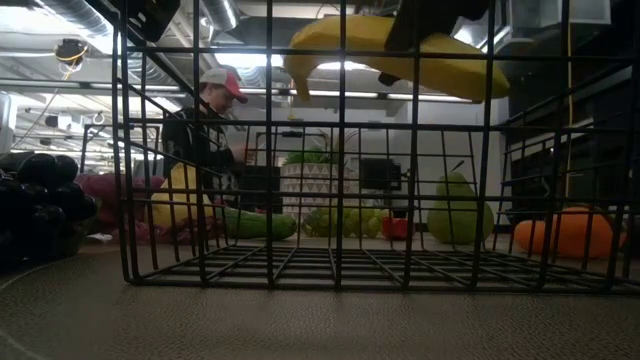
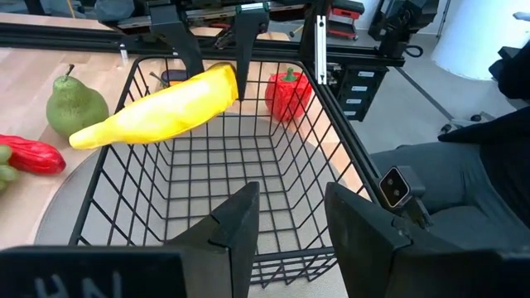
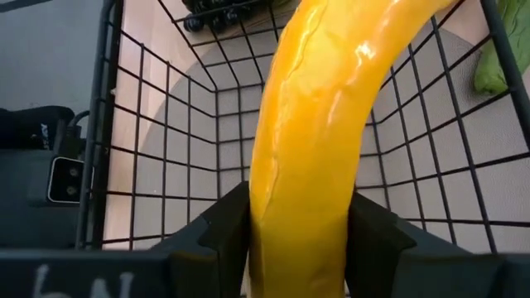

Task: Build produce basket
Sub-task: Put the yellow banana into the black wire basket

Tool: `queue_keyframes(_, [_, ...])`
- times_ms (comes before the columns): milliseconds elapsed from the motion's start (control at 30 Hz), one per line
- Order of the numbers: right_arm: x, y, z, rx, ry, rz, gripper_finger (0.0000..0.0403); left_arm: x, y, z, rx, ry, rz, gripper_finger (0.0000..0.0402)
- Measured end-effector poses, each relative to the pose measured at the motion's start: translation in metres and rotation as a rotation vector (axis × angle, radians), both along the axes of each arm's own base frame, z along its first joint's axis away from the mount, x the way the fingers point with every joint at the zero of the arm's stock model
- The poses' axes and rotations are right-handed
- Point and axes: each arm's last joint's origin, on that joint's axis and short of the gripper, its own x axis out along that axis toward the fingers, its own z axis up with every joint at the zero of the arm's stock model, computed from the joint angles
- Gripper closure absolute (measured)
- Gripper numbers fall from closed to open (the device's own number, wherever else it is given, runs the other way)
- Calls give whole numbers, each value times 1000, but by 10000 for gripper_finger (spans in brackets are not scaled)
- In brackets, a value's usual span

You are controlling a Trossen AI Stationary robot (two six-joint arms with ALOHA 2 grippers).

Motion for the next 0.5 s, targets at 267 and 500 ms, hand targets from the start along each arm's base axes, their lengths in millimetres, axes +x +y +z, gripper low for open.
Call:
queue_keyframes(267, [0, 0, 0, -45, -19, 62, 247, 0, 0, 0, 7, -1, -2, 268])
queue_keyframes(500, [2, 1, 2, -39, -43, 61, 247, 0, 0, 0, 11, -3, 13, 268])
